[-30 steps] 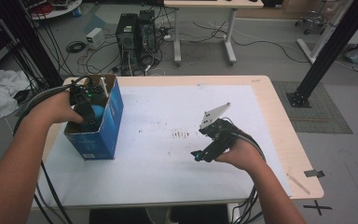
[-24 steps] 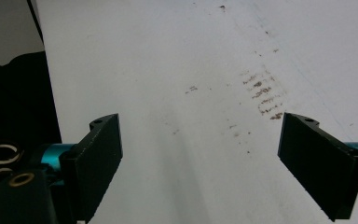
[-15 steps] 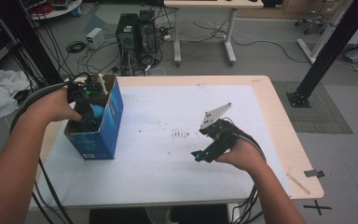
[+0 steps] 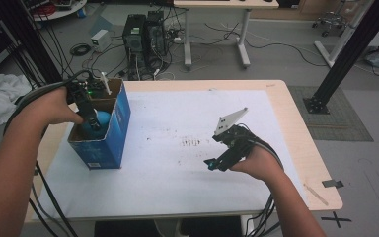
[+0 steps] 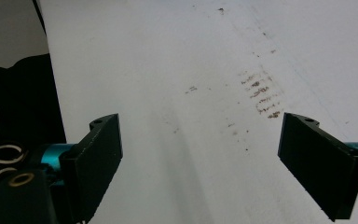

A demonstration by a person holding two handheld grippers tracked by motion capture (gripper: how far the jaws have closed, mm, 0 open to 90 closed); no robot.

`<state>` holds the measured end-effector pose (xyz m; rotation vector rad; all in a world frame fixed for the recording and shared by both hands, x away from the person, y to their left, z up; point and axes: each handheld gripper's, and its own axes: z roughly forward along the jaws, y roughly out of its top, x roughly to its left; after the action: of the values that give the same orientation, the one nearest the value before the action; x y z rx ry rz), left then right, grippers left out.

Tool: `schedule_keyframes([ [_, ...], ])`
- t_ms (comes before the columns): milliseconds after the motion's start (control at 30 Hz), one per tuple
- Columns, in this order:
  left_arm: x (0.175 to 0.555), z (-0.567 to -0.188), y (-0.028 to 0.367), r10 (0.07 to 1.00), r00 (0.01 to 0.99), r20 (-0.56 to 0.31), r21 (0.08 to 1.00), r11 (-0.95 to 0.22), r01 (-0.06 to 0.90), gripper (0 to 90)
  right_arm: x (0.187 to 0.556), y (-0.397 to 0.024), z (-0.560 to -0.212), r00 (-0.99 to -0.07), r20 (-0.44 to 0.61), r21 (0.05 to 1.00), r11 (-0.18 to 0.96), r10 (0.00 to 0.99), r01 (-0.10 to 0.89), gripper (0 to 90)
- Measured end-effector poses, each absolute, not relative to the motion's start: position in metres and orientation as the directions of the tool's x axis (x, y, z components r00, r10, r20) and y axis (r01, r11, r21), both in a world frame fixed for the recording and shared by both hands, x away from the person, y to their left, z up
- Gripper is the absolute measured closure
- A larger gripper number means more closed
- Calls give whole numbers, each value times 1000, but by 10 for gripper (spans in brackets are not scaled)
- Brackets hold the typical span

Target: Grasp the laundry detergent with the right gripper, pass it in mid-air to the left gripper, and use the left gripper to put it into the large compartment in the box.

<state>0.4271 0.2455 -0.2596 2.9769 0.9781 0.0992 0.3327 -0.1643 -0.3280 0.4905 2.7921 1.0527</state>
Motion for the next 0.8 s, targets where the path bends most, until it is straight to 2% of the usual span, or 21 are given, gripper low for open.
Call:
schedule_keyframes([
  [467,424,-239,247,592,804,66,40,-806,590,186,334,-164,-326,-942,13,646,716,335,263,130],
  [800,417,-218,235,545,836,67,58,-838,542,163,341,-168,-306,-946,9,598,757,323,264,130],
])
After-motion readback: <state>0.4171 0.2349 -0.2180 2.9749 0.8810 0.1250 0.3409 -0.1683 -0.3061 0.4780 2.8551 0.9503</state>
